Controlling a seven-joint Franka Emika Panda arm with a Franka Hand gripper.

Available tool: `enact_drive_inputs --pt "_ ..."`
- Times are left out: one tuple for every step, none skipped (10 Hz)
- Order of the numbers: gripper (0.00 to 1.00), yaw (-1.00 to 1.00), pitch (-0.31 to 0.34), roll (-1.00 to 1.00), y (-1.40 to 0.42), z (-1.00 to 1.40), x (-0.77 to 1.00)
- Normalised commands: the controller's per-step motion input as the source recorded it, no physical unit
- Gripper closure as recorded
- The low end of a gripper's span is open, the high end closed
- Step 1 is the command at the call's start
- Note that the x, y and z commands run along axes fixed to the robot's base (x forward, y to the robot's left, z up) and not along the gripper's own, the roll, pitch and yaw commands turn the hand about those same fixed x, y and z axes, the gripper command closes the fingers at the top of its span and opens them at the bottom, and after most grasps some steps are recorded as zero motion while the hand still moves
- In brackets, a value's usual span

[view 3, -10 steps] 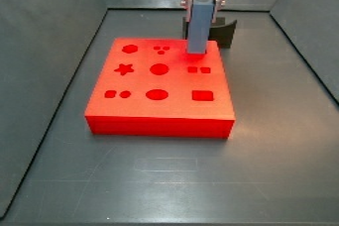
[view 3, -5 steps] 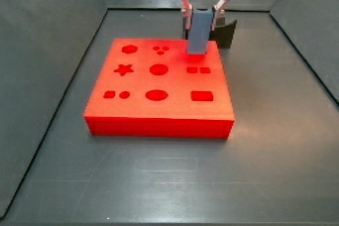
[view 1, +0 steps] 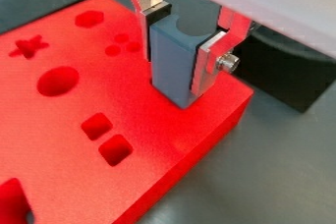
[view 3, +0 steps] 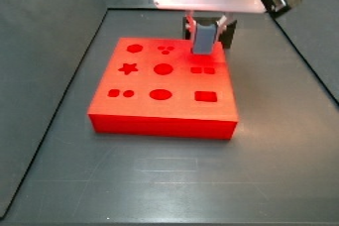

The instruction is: Insert the arch object.

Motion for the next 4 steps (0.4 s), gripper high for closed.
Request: enact_drive_inputs --pt "1.00 -0.02 -0.074 0.27 0.00 -0.67 0.33" --pt "1.00 -0.17 -0.027 0.26 -0.03 -0.80 0.30" --pt "1.00 -0.17 -0.020 0.22 -0.01 -0.64 0.20" --pt "1.00 0.00 0.000 0.00 0.00 0.00 0.00"
